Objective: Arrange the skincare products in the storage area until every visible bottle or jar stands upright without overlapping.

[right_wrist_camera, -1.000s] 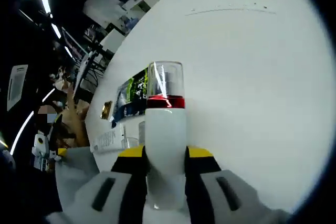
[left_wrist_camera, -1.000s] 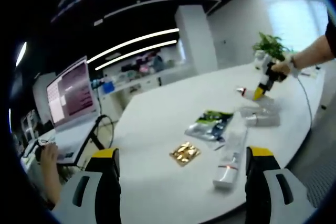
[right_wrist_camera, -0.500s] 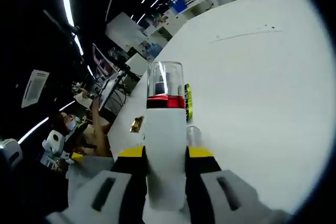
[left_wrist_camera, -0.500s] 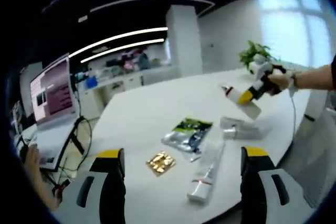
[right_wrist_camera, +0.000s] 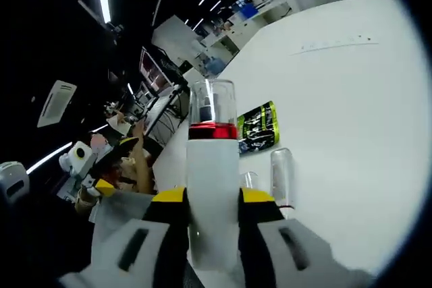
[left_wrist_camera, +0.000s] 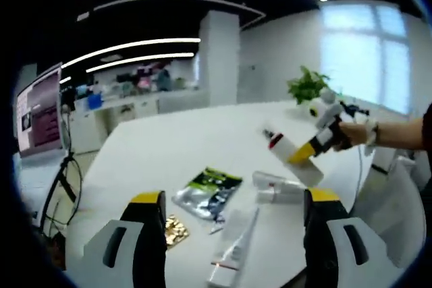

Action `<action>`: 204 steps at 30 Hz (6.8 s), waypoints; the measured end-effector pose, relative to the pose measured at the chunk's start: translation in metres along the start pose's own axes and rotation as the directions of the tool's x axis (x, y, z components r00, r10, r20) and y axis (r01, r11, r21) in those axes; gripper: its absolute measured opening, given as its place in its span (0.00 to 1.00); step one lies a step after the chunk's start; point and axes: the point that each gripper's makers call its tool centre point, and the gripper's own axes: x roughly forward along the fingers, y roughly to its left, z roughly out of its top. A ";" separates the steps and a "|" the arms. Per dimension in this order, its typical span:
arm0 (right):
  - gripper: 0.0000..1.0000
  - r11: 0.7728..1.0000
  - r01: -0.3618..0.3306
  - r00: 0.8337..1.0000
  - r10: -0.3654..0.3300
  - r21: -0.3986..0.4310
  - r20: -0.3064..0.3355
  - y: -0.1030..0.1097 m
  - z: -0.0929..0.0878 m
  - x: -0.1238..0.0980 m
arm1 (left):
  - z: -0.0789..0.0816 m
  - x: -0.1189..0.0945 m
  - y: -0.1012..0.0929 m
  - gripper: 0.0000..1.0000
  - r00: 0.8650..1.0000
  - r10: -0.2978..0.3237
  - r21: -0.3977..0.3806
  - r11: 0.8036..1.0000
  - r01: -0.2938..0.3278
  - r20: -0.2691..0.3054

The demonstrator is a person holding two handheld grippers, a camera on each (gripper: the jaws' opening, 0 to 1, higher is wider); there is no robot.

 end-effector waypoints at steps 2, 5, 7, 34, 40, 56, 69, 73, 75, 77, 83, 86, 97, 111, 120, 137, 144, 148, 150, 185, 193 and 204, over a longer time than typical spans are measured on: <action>0.26 1.000 -0.008 1.000 0.008 -0.010 0.008 0.004 -0.001 -0.001 | 0.003 0.007 -0.006 0.76 0.999 -0.032 -0.014 0.999 0.032 0.000; 0.26 0.999 -0.031 0.999 0.031 -0.013 0.015 0.011 -0.002 -0.002 | 0.002 0.015 -0.017 0.73 0.996 -0.093 -0.050 0.995 0.092 -0.014; 0.26 0.999 -0.043 0.999 0.043 -0.015 0.018 0.016 -0.003 -0.002 | 0.002 0.019 -0.020 0.71 0.994 -0.108 -0.052 0.993 0.107 -0.029; 0.27 0.981 -0.189 0.977 0.192 -0.032 0.091 0.070 -0.019 -0.006 | 0.024 0.081 -0.083 0.57 0.901 -0.432 -0.260 0.867 0.426 0.035; 0.27 0.978 -0.204 0.973 0.208 -0.047 0.100 0.080 -0.020 -0.008 | 0.036 0.088 -0.090 0.50 0.882 -0.455 -0.315 0.826 0.468 0.120; 0.27 0.974 -0.218 0.972 0.222 -0.061 0.082 0.085 -0.026 -0.007 | 0.036 0.082 -0.111 0.35 0.826 -0.546 -0.404 0.730 0.552 0.142; 0.29 0.968 -0.103 0.994 0.107 -0.230 0.007 0.073 -0.043 -0.001 | 0.024 0.077 -0.121 0.30 0.817 -0.573 -0.410 0.729 0.547 0.072; 0.29 0.963 -0.093 0.995 0.102 -0.253 0.019 0.070 -0.043 0.000 | 0.027 0.078 -0.123 0.29 0.819 -0.568 -0.405 0.733 0.547 0.079; 0.29 0.957 -0.079 0.996 0.088 -0.278 0.022 0.069 -0.044 0.002 | 0.027 0.079 -0.123 0.29 0.823 -0.563 -0.381 0.747 0.545 0.075; 0.29 0.952 -0.058 0.997 0.068 -0.302 0.025 0.065 -0.045 0.004 | 0.025 0.080 -0.124 0.29 0.828 -0.557 -0.363 0.760 0.539 0.062; 0.29 0.916 -0.008 1.000 0.019 -0.402 0.024 0.055 -0.048 0.009 | 0.018 0.084 -0.123 0.29 0.846 -0.533 -0.263 0.814 0.518 0.019; 0.29 0.900 0.001 1.000 0.012 -0.436 0.027 0.049 -0.051 0.013 | 0.015 0.087 -0.125 0.29 0.855 -0.519 -0.243 0.829 0.504 0.001; 0.28 0.802 0.043 0.999 -0.049 -0.595 0.006 0.027 -0.060 0.020 | -0.004 0.091 -0.128 0.29 0.868 -0.489 -0.110 0.870 0.480 -0.083; 0.28 0.771 0.024 0.999 -0.034 -0.636 -0.005 0.018 -0.060 0.025 | -0.011 0.094 -0.127 0.30 0.860 -0.499 -0.017 0.866 0.500 -0.107; 0.28 0.724 -0.034 0.998 -0.008 -0.689 -0.058 0.018 -0.060 0.025 | -0.012 0.088 -0.127 0.29 0.812 -0.574 0.039 0.813 0.581 -0.107; 0.27 0.644 -0.129 0.990 0.042 -0.754 -0.134 0.015 -0.067 0.017 | -0.017 0.094 -0.145 0.28 0.735 -0.676 0.193 0.715 0.672 -0.056; 0.29 0.669 -0.100 0.991 0.002 -0.736 -0.133 0.015 -0.067 0.016 | -0.017 0.094 -0.148 0.26 0.733 -0.676 0.236 0.702 0.672 -0.076; 0.30 0.747 0.003 0.991 -0.093 -0.665 -0.099 0.007 -0.066 0.012 | -0.017 0.095 -0.149 0.26 0.732 -0.679 0.252 0.700 0.668 -0.055; 0.31 0.768 0.065 0.991 -0.123 -0.637 -0.046 0.004 -0.061 0.010 | -0.016 0.099 -0.146 0.26 0.740 -0.671 0.238 0.714 0.659 -0.037; 0.30 0.776 0.238 0.971 -0.193 -0.585 0.139 -0.008 -0.026 -0.004 | -0.004 0.127 -0.144 0.28 0.781 -0.625 0.223 0.761 0.609 0.001; 0.30 0.775 0.231 0.973 -0.190 -0.588 0.133 -0.011 -0.024 -0.004 | -0.005 0.129 -0.134 0.32 0.818 -0.572 0.259 0.783 0.566 -0.058; 0.30 0.779 0.219 0.976 -0.180 -0.588 0.126 -0.011 -0.025 -0.004 | -0.053 0.113 -0.069 0.47 0.863 -0.389 0.278 0.833 0.479 -0.323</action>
